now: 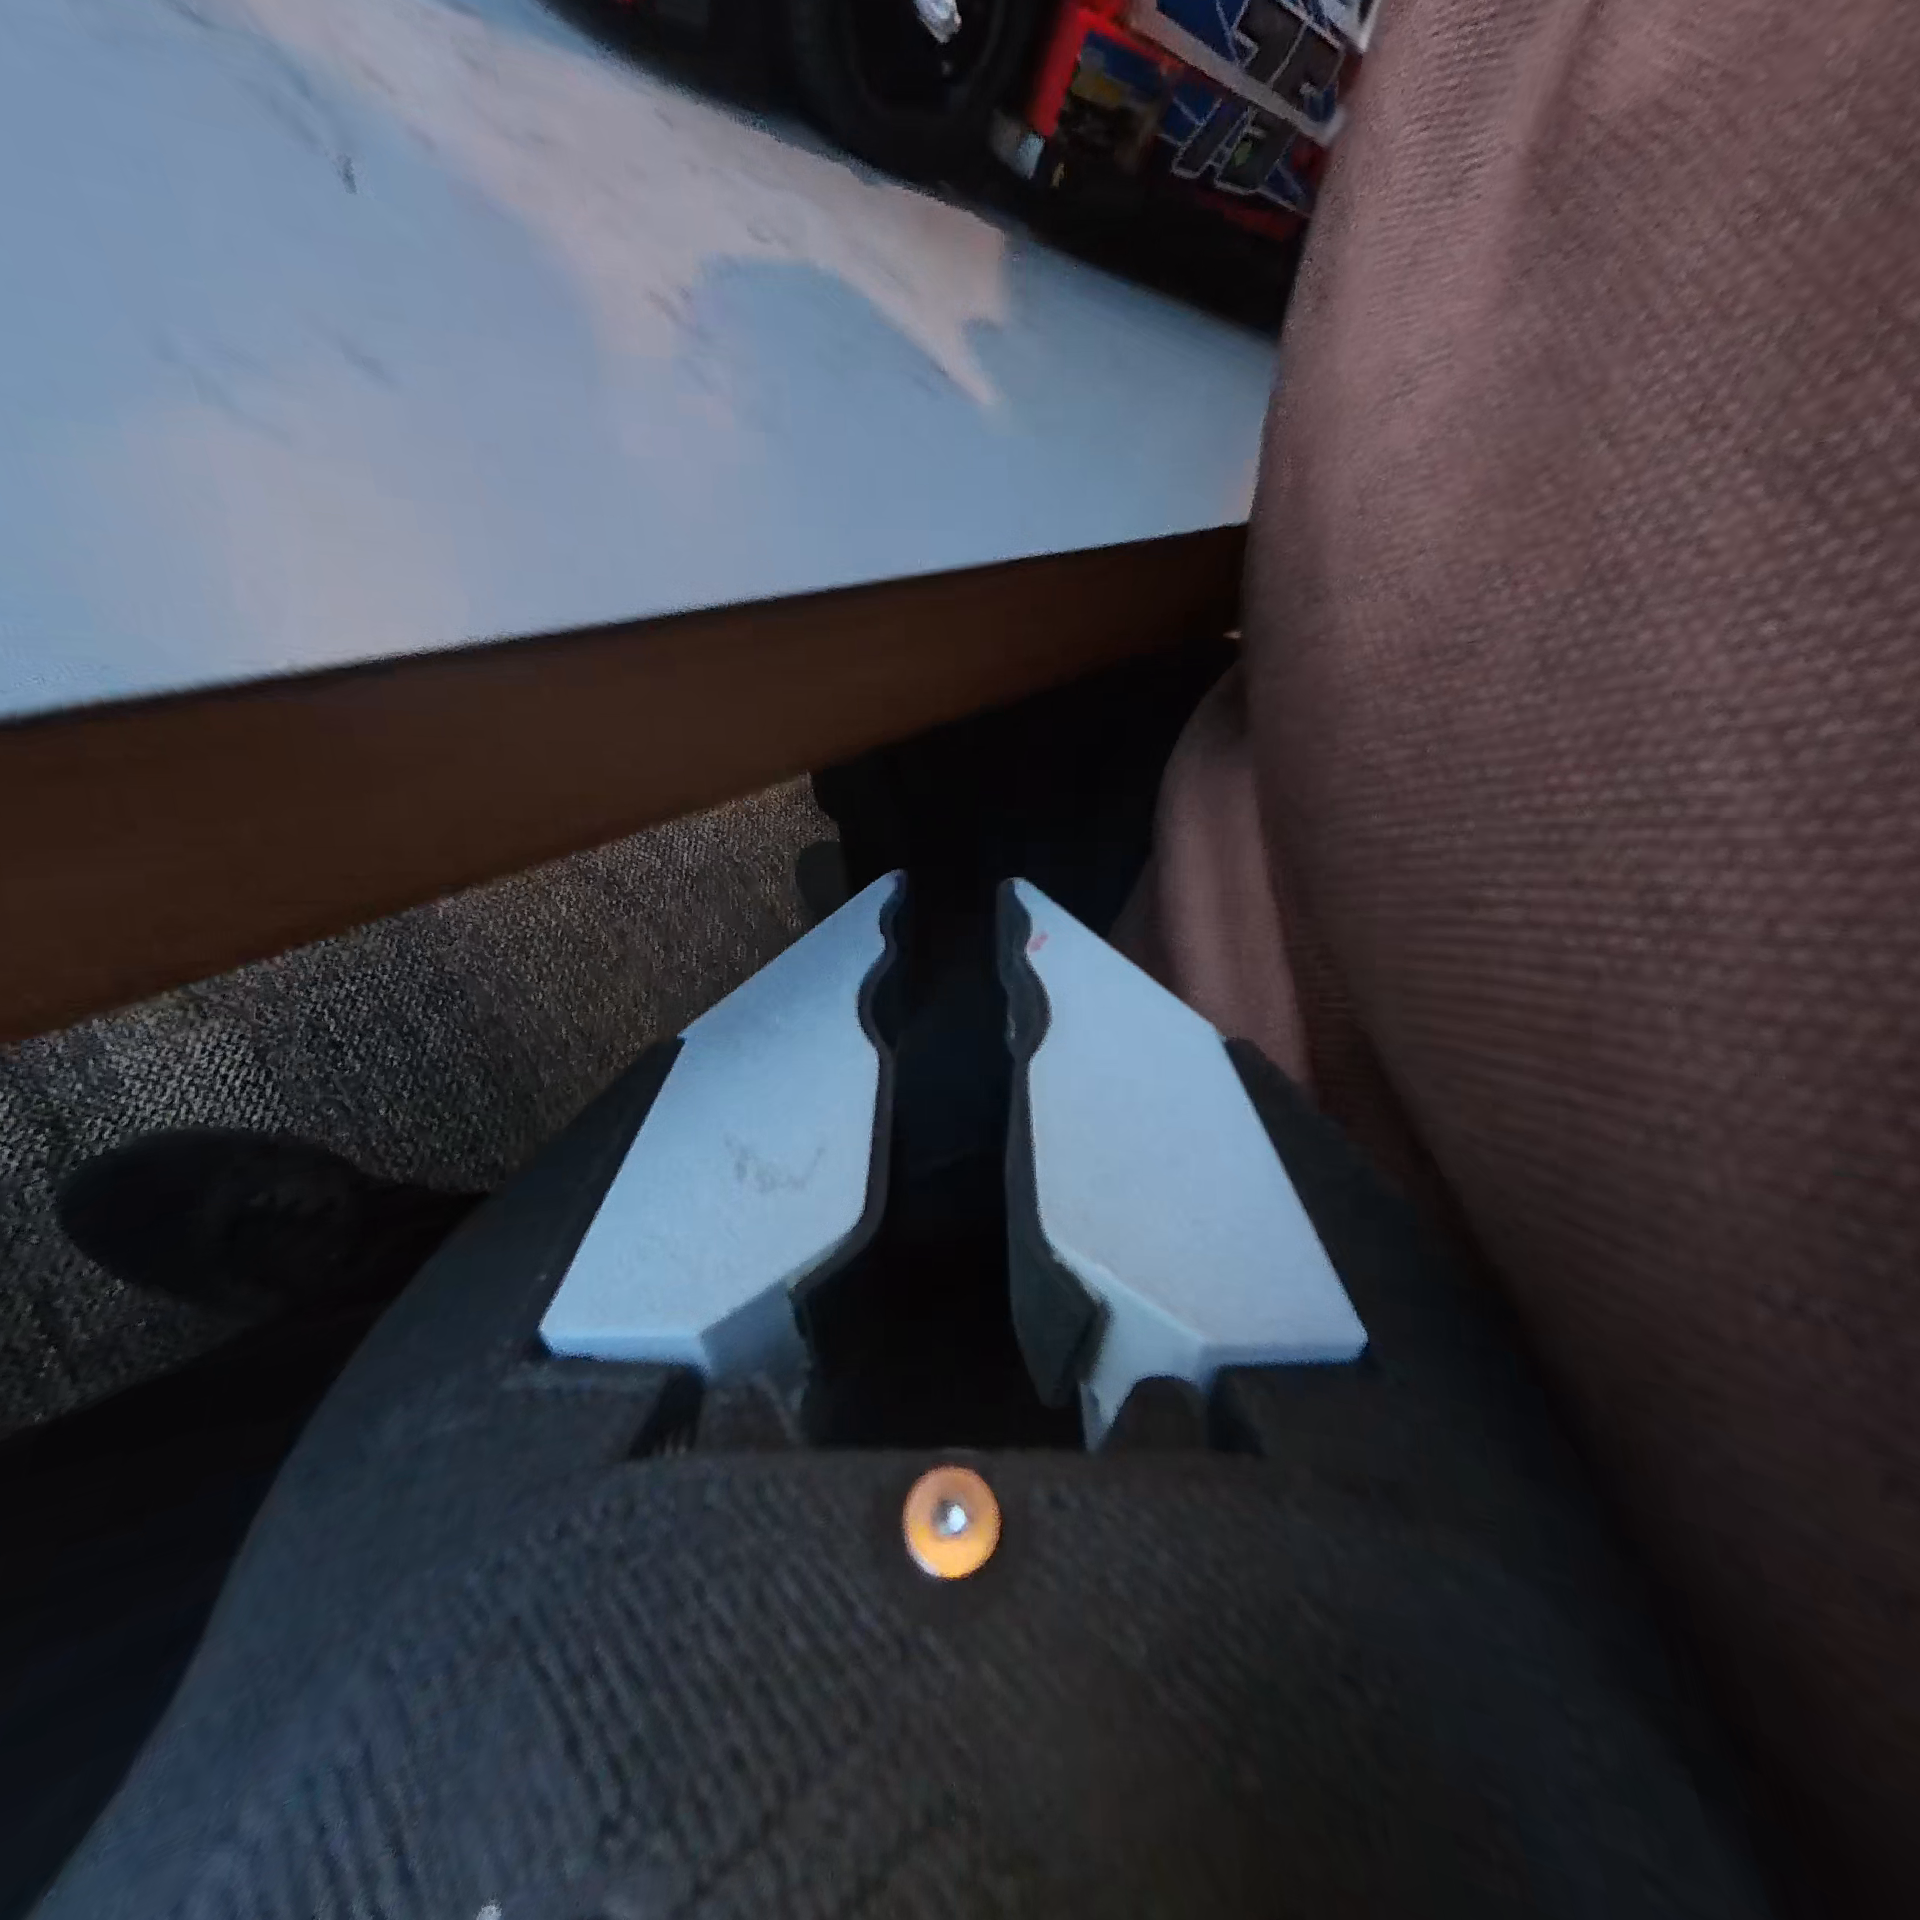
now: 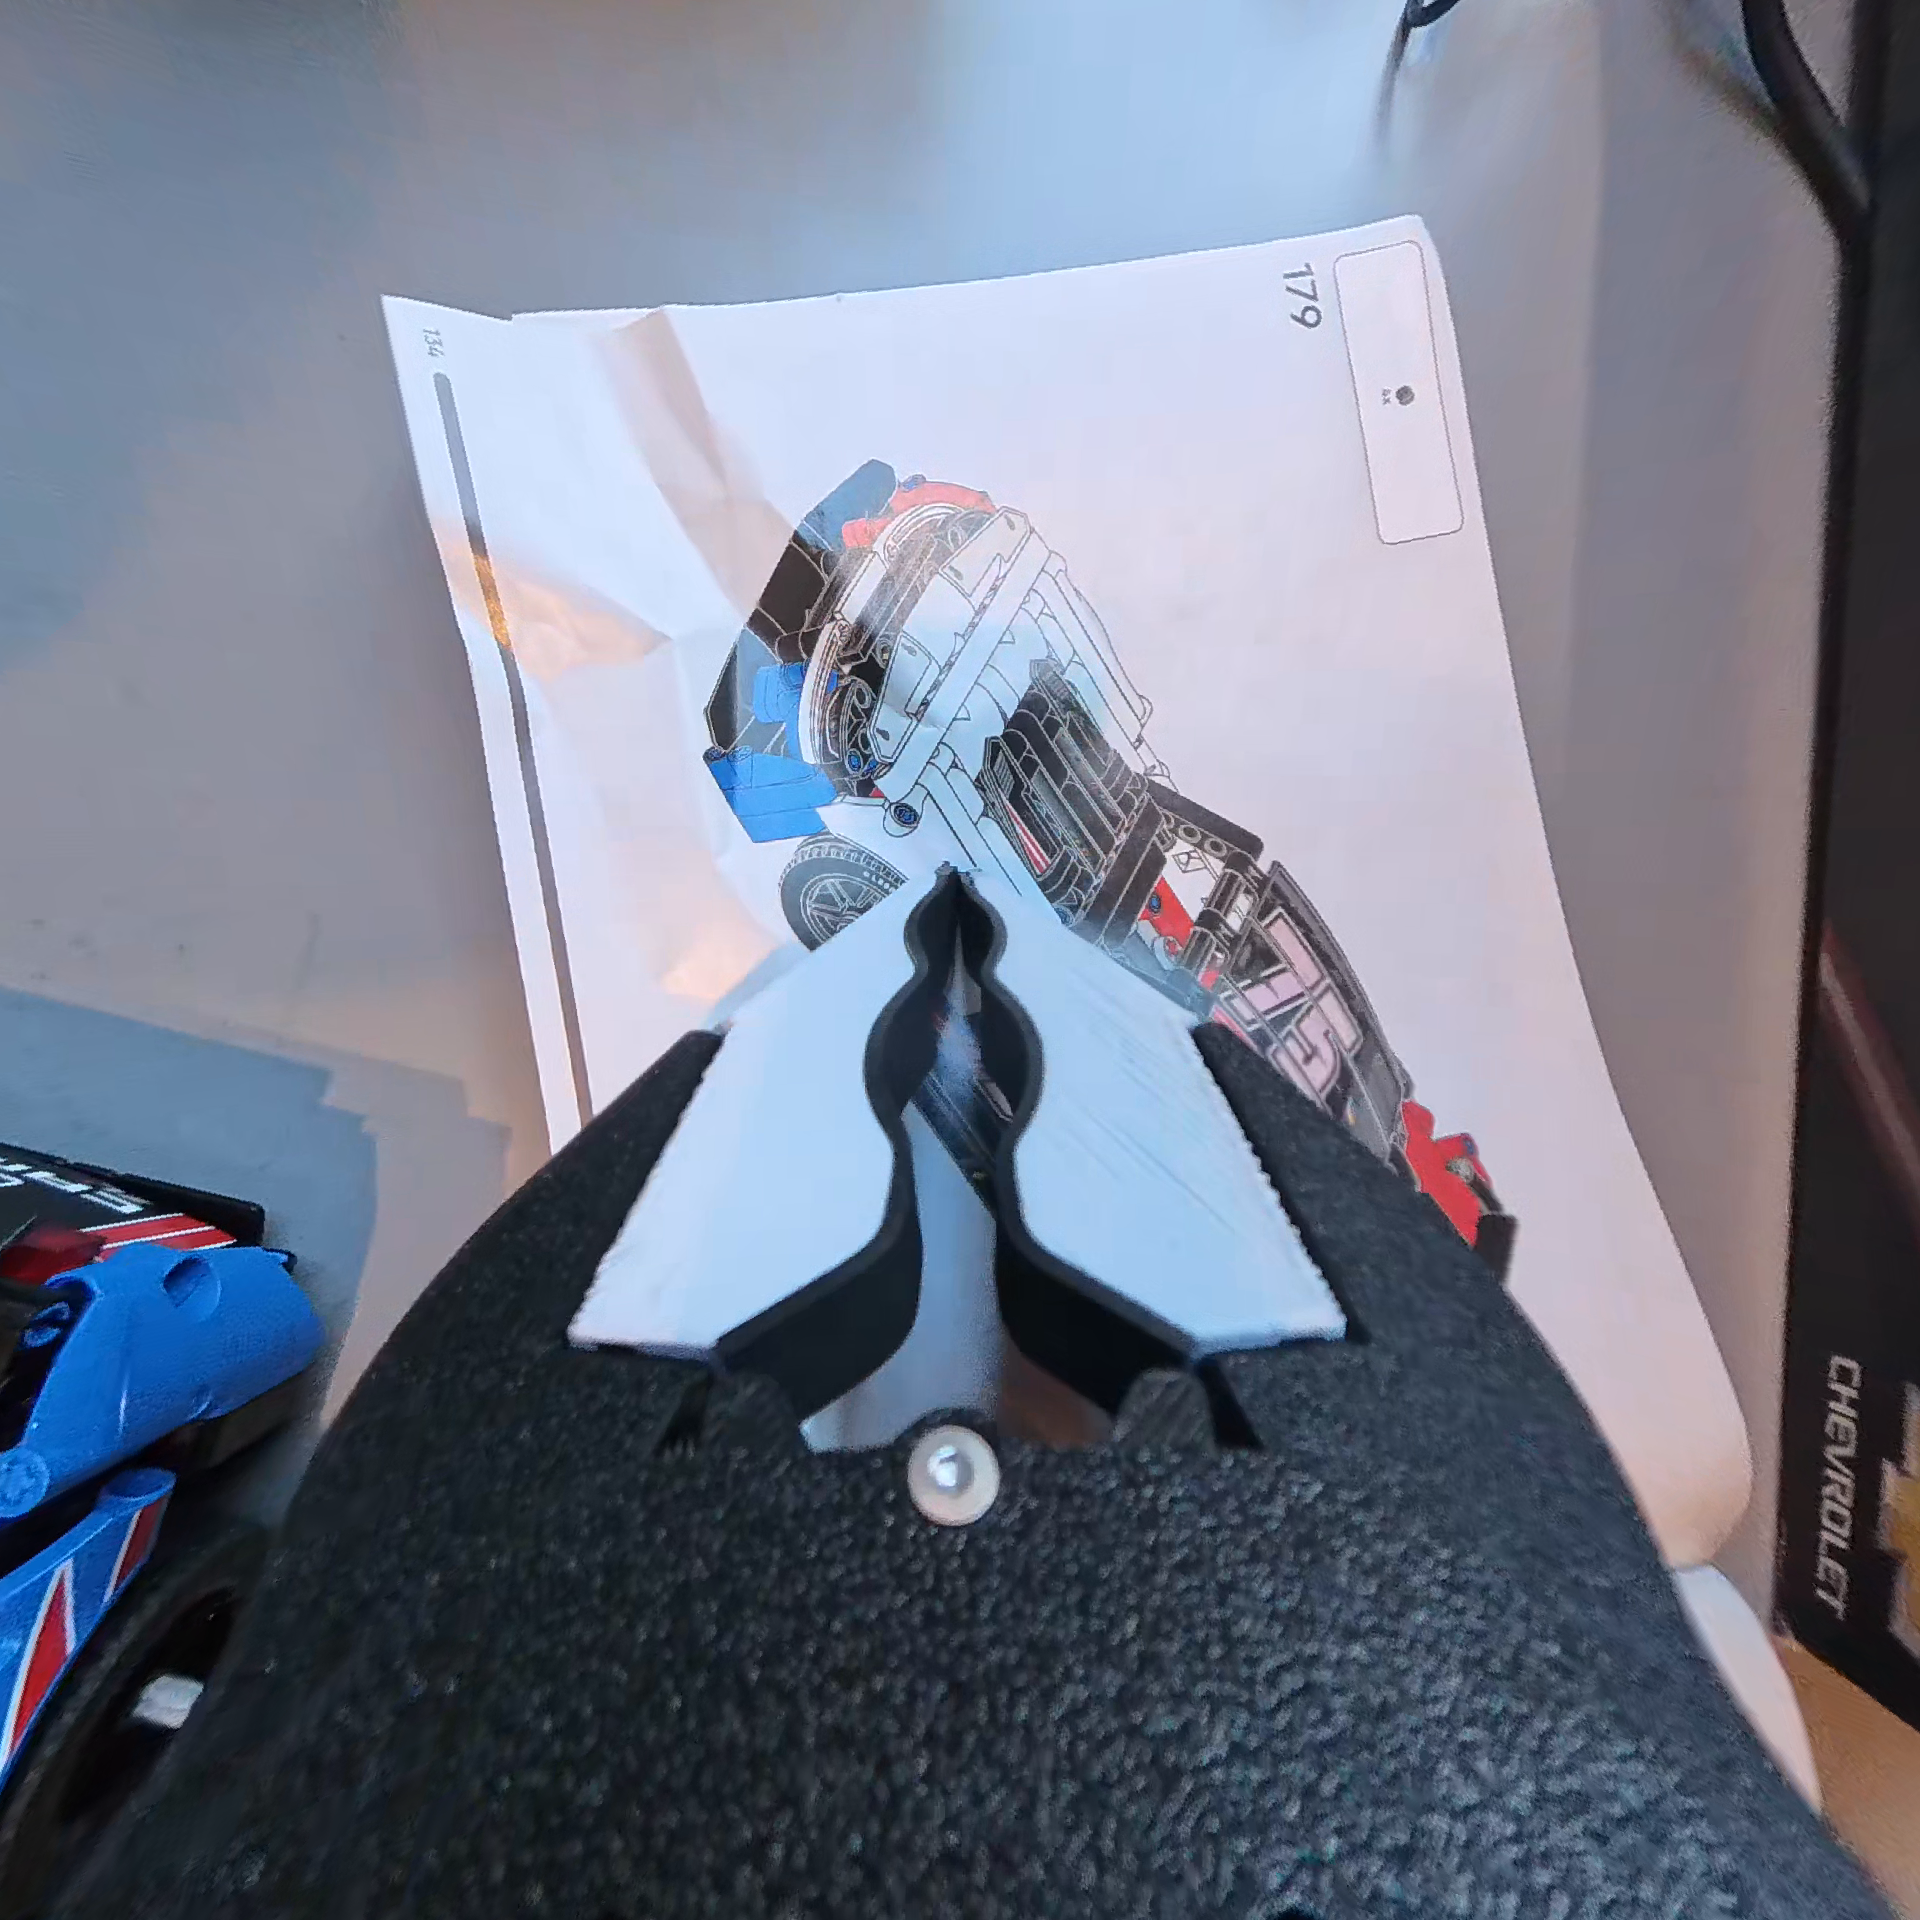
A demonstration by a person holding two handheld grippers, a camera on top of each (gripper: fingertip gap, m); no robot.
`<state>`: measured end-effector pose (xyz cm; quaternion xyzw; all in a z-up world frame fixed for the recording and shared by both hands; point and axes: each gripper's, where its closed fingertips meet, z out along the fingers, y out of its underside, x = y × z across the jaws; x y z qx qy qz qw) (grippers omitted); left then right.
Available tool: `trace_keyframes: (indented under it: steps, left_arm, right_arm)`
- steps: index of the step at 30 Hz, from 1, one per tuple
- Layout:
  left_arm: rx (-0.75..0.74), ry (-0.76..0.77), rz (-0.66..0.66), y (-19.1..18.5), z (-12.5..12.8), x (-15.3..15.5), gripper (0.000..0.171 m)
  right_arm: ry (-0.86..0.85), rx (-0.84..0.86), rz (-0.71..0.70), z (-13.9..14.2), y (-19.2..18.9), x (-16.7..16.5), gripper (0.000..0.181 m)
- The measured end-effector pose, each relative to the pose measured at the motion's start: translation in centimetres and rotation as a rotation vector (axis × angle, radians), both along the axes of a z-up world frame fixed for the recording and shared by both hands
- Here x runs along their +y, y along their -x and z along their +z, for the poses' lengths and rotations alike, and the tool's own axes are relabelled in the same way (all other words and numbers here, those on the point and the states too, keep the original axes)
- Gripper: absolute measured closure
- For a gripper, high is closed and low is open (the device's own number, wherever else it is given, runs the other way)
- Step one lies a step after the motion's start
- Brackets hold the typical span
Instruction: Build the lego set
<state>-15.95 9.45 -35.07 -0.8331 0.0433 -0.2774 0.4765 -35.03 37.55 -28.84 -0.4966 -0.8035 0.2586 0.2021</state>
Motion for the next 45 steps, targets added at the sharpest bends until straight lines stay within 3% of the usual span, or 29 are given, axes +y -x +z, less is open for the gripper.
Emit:
trace_keyframes:
  steps: [10,15,19,25,28,33,35,38,42,45]
  left_arm:
    - [-0.043,0.002,-0.025,-0.2,-0.3,1.6,0.159]
    - [-0.065,0.017,-0.017,0.0,-0.4,1.8,0.159]
    - [-0.078,0.034,0.019,0.8,-0.6,1.9,0.160]
    - [-0.108,0.019,0.058,1.7,0.1,2.0,0.160]
    - [-0.101,0.017,0.055,1.7,0.2,2.0,0.160]
    - [-0.095,0.014,0.040,1.3,0.4,2.0,0.160]
    - [-0.078,0.013,0.038,1.4,0.5,1.9,0.161]
    - [-0.070,0.017,0.049,1.7,0.3,1.8,0.161]
    - [-0.109,0.024,0.061,1.9,0.1,1.8,0.161]
    - [-0.129,0.021,0.059,1.8,0.2,1.9,0.161]
  right_arm:
    - [0.046,-0.028,0.012,0.3,0.0,0.2,0.181]
    - [0.075,0.000,-0.020,2.5,-0.6,1.1,0.169]
    - [-0.010,-0.005,-0.061,3.8,-3.4,4.4,0.145]
    - [0.105,0.004,-0.084,4.6,-9.4,5.8,0.134]
    - [0.148,0.044,-0.034,4.9,-10.4,4.3,0.129]
    - [0.134,-0.001,0.083,3.7,-8.3,0.7,0.127]
    - [0.147,-0.086,0.094,2.2,-8.0,-0.2,0.133]
    - [0.095,-0.130,0.091,0.1,-8.2,-0.7,0.125]
    - [0.068,-0.099,0.096,-0.2,-8.5,-1.7,0.114]
    - [0.156,-0.090,0.105,0.2,-8.7,-3.0,0.123]
